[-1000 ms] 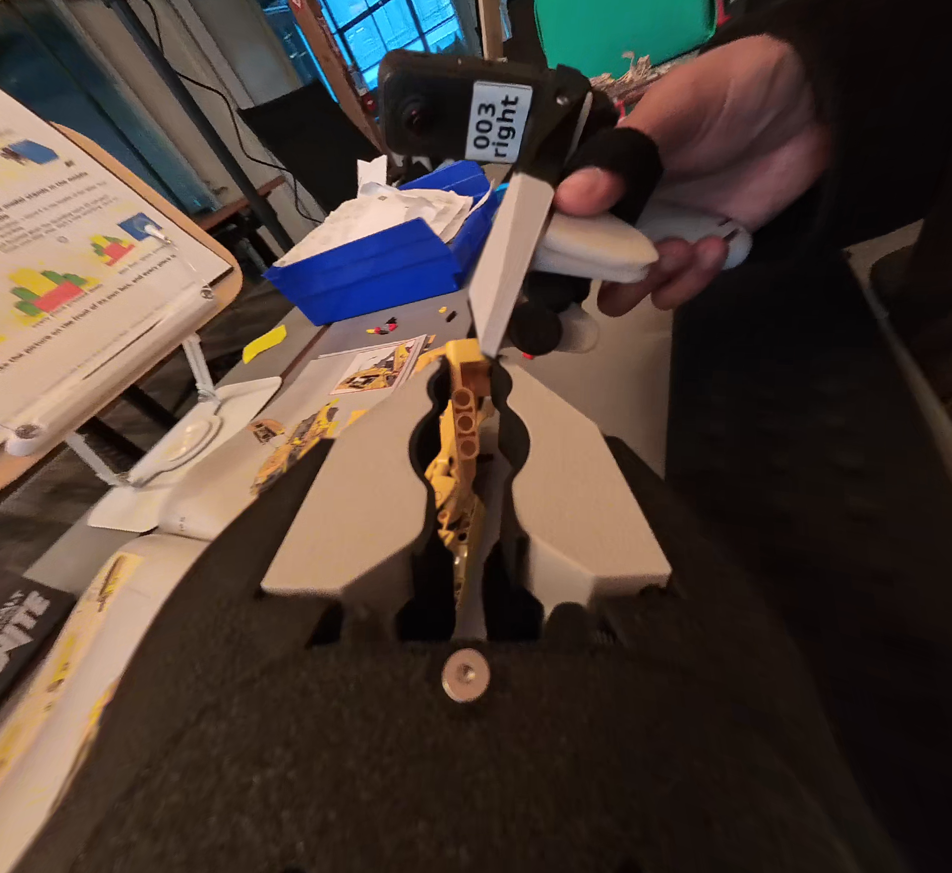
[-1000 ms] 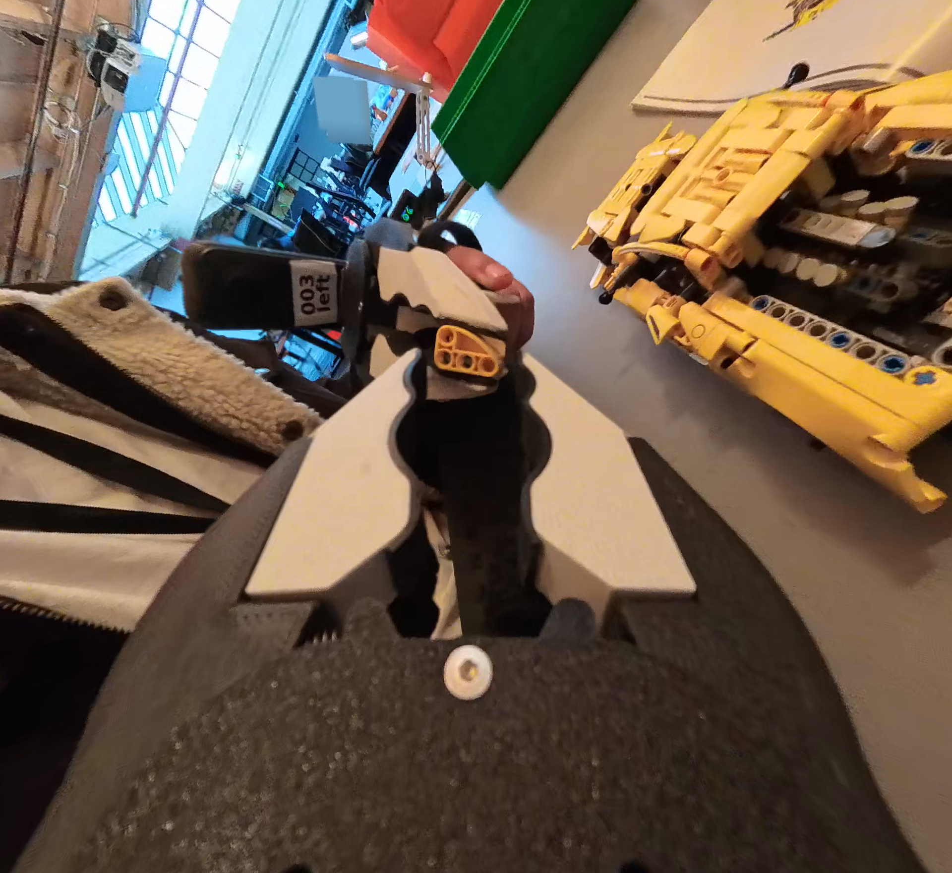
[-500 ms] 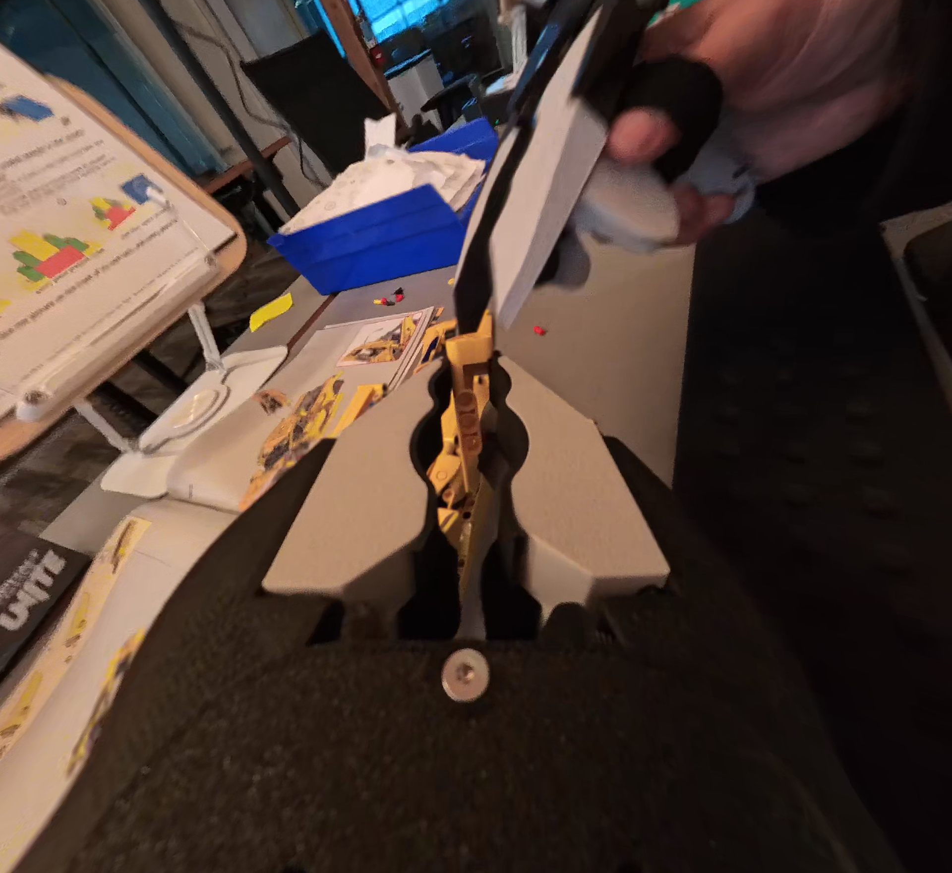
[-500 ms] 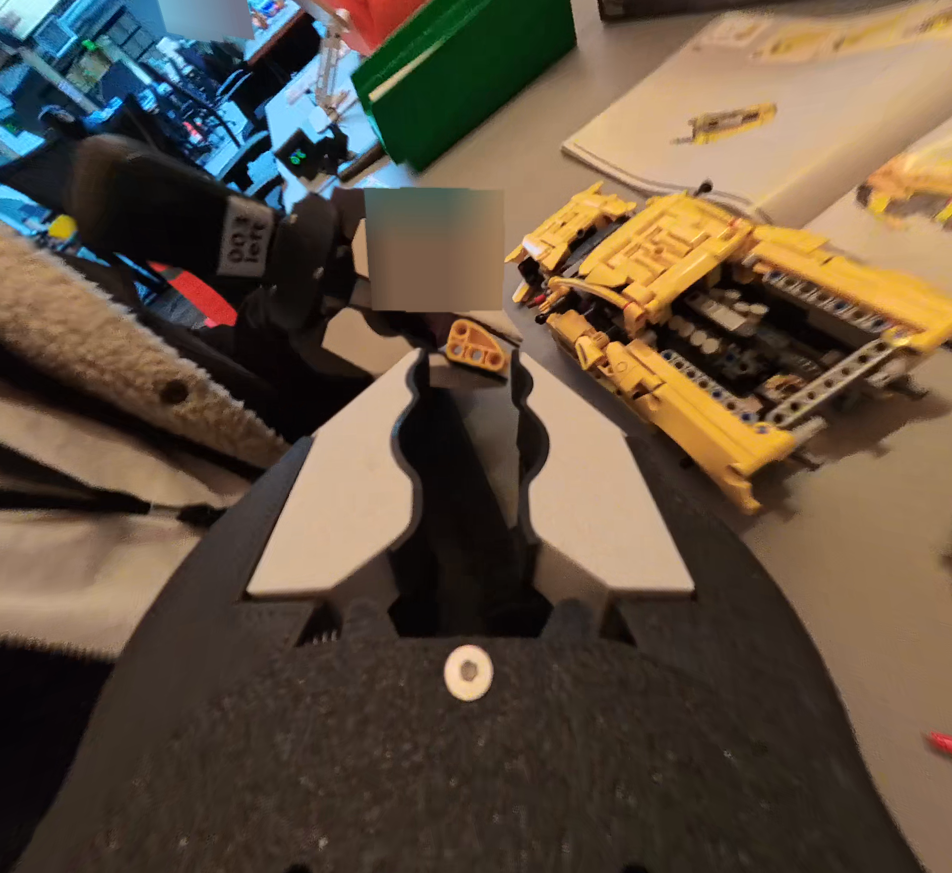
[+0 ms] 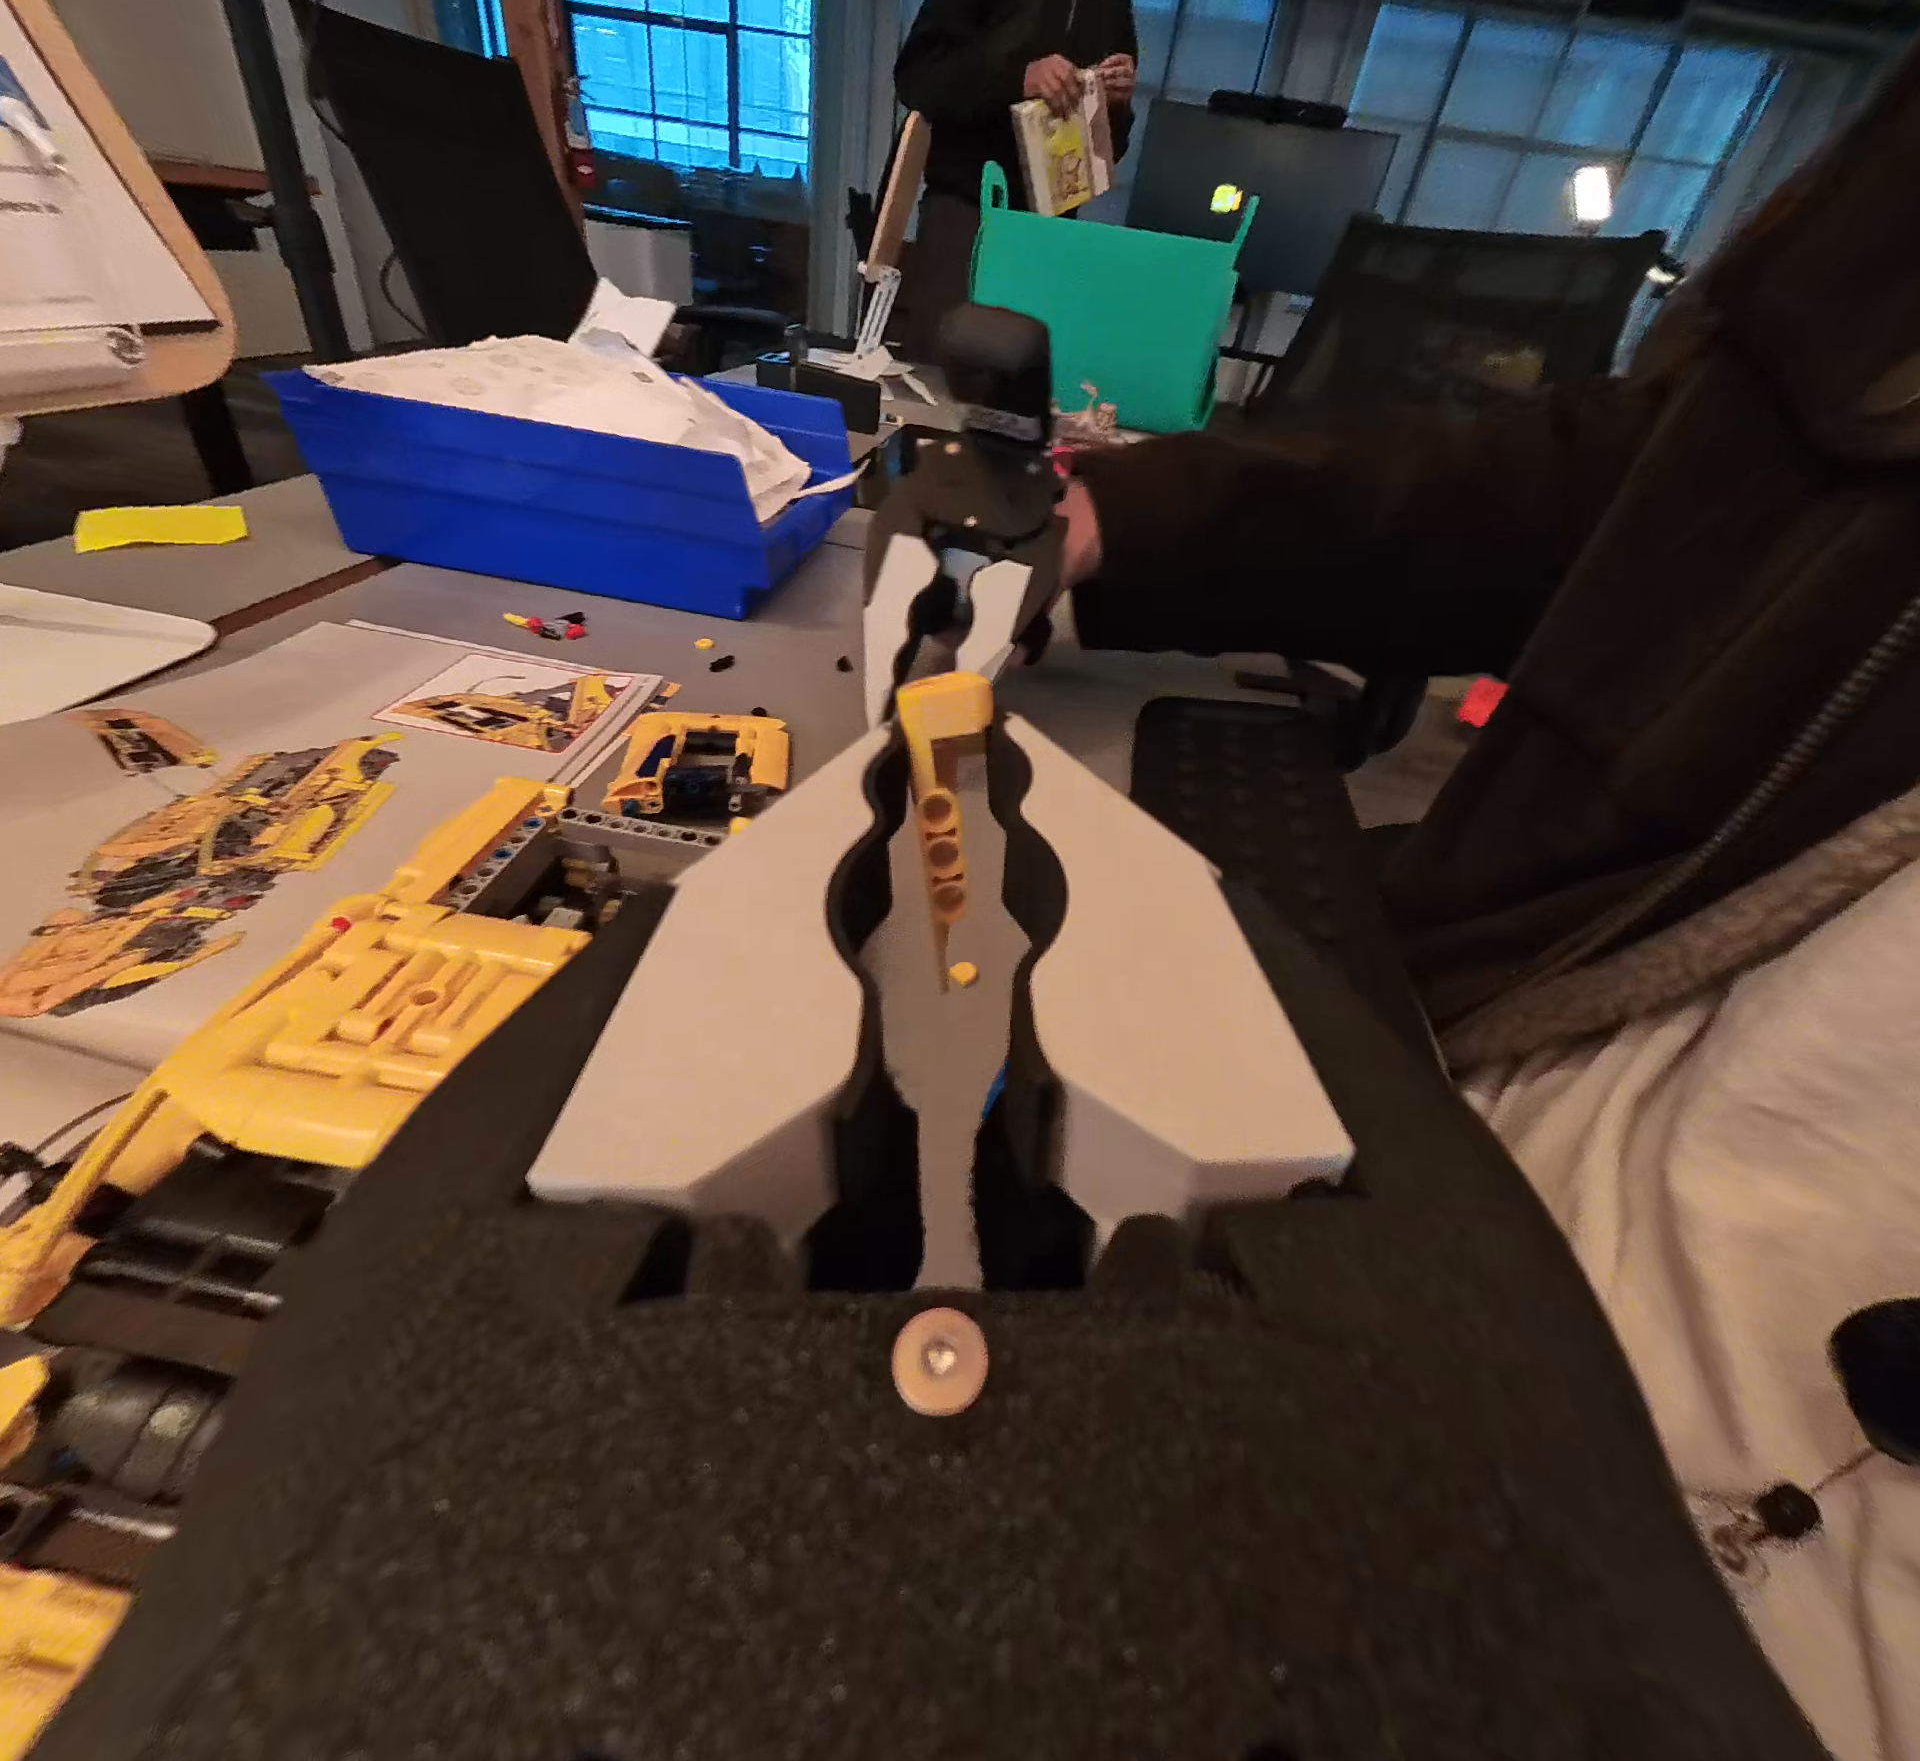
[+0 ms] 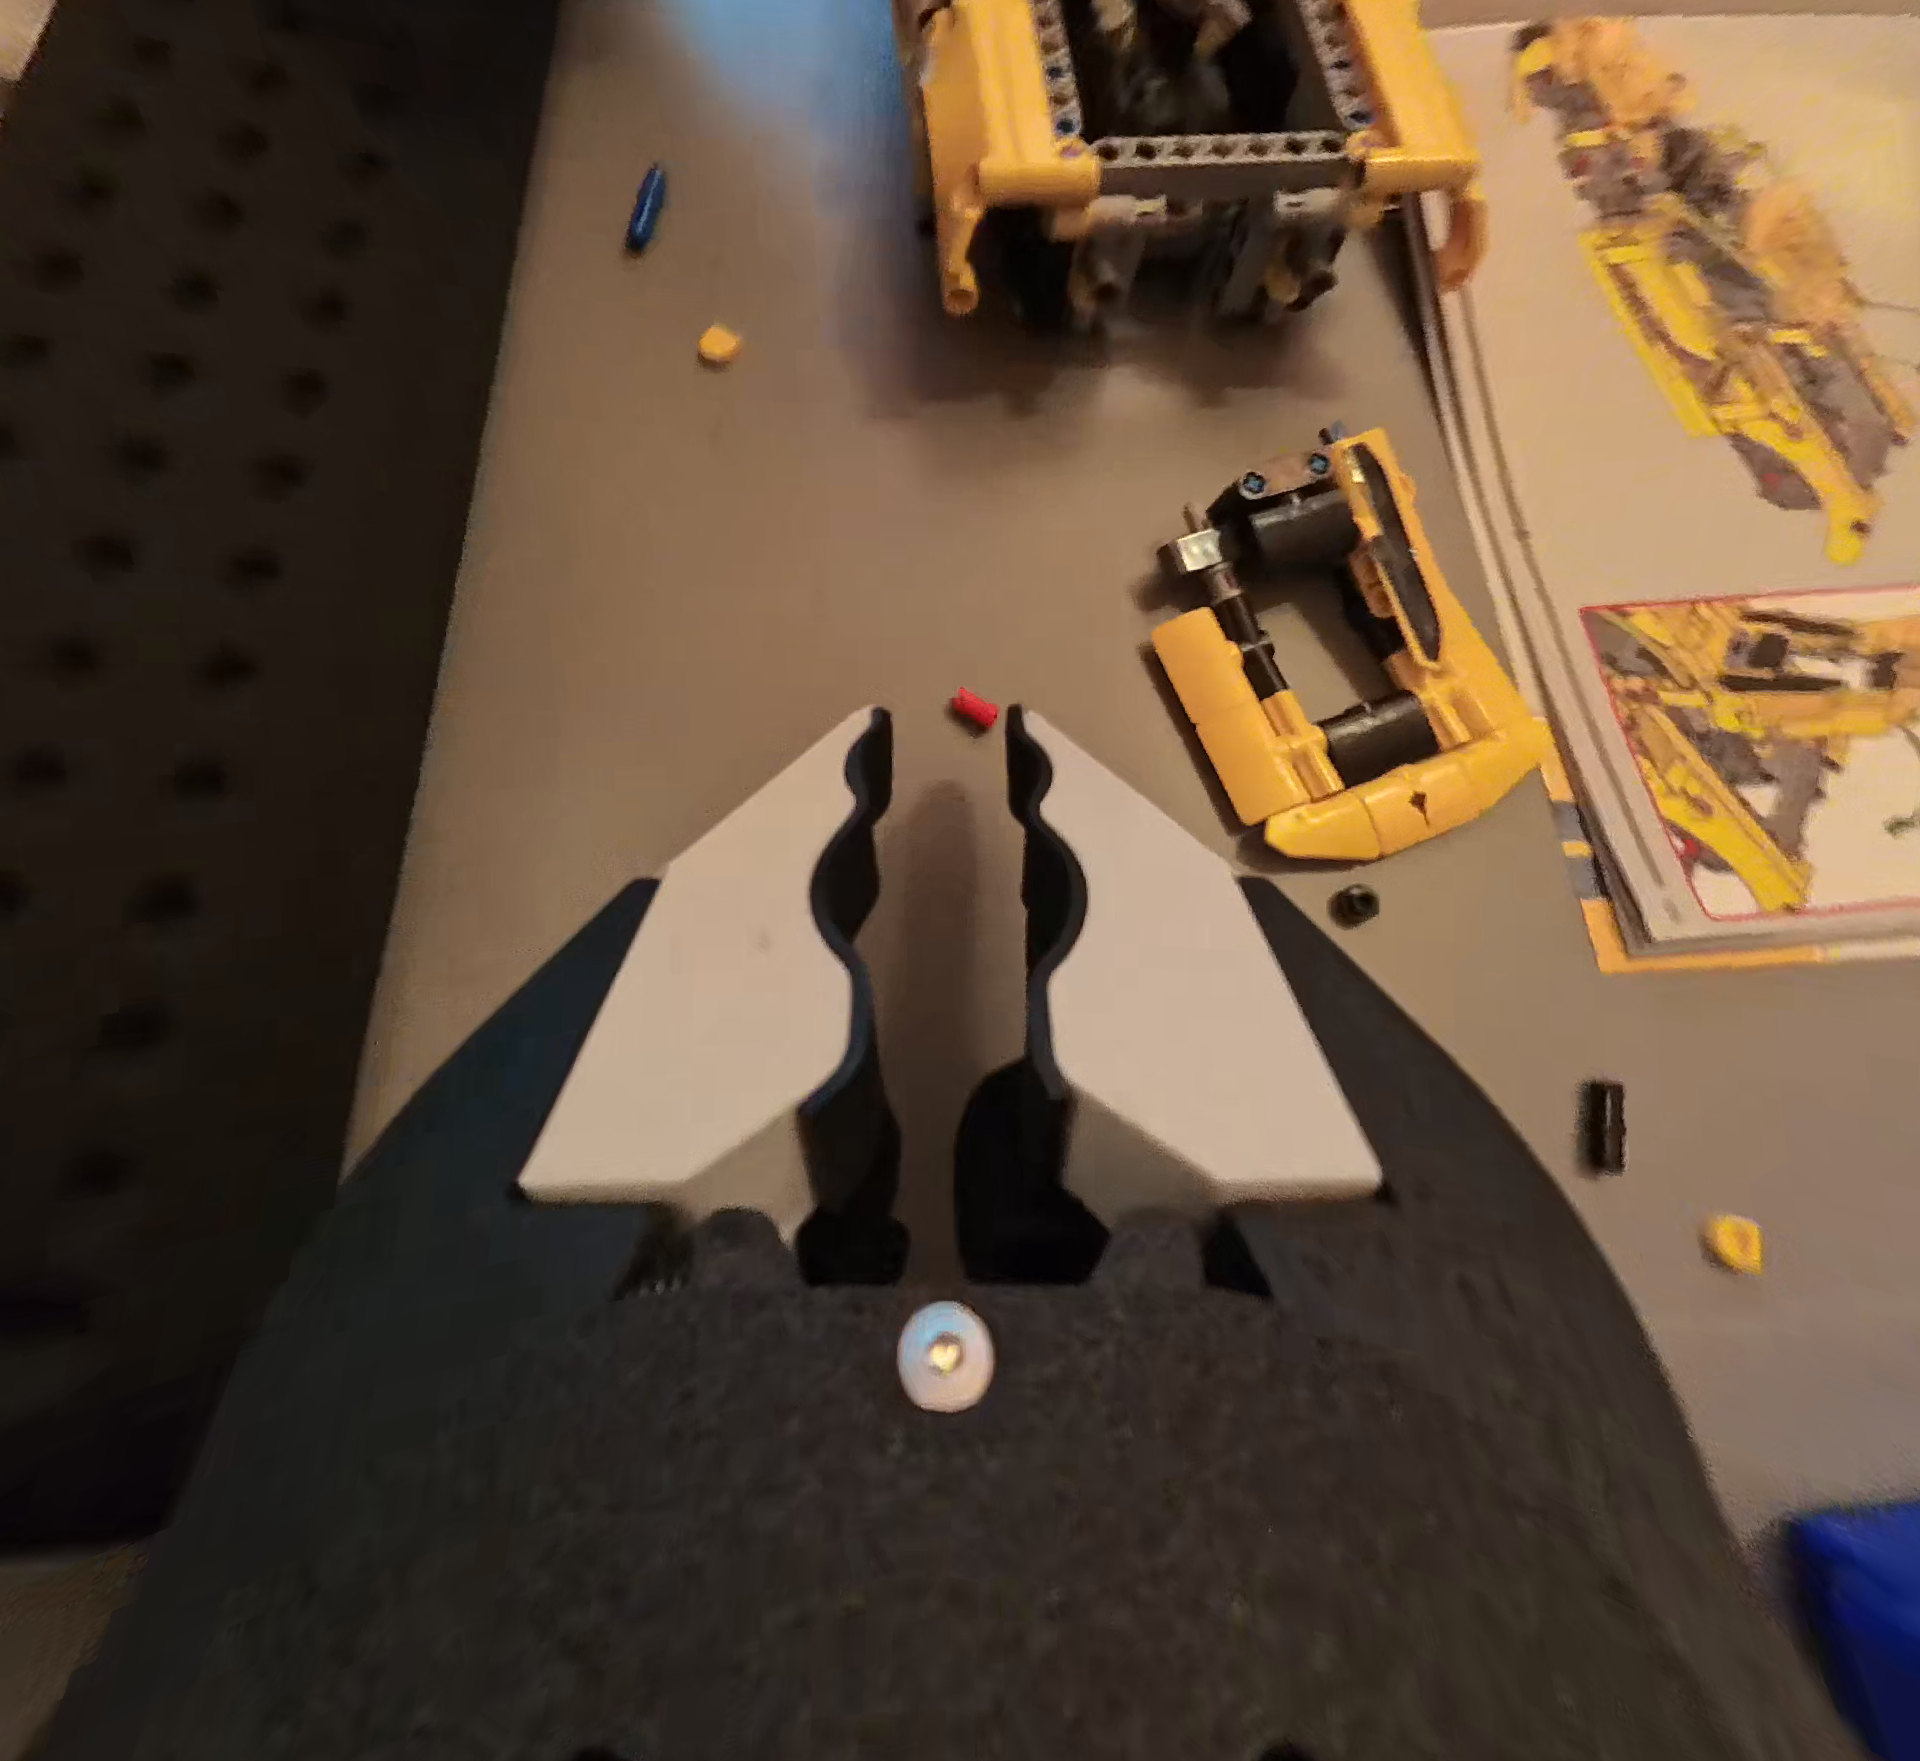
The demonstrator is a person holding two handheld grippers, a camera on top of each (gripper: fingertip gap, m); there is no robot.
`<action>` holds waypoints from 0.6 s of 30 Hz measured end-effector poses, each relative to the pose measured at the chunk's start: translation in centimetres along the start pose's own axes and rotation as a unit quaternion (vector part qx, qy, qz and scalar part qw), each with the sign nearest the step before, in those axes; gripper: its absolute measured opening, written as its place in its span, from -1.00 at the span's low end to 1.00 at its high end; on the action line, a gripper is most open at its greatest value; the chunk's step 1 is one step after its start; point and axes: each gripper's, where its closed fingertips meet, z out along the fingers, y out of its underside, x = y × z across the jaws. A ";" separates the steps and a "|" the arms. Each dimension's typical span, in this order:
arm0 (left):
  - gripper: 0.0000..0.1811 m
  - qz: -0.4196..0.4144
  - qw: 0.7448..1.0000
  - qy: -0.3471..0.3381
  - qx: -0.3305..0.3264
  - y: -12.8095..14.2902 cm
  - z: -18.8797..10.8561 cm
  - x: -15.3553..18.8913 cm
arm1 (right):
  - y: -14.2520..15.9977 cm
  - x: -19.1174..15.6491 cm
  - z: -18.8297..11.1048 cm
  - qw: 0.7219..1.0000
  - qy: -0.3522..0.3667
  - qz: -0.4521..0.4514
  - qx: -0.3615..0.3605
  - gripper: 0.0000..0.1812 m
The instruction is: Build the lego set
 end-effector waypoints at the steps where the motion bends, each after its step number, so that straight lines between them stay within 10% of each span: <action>1: -0.84 -0.006 1.000 0.010 0.001 0.0 0.0 0.1 | 0.3 -0.1 0.3 1.000 -0.023 -0.010 -0.012 -0.77; 18: -0.84 -0.032 0.996 0.077 -0.036 2.1 1.0 1.4 | 0.7 0.4 2.0 0.987 -0.126 -0.092 -0.034 -0.86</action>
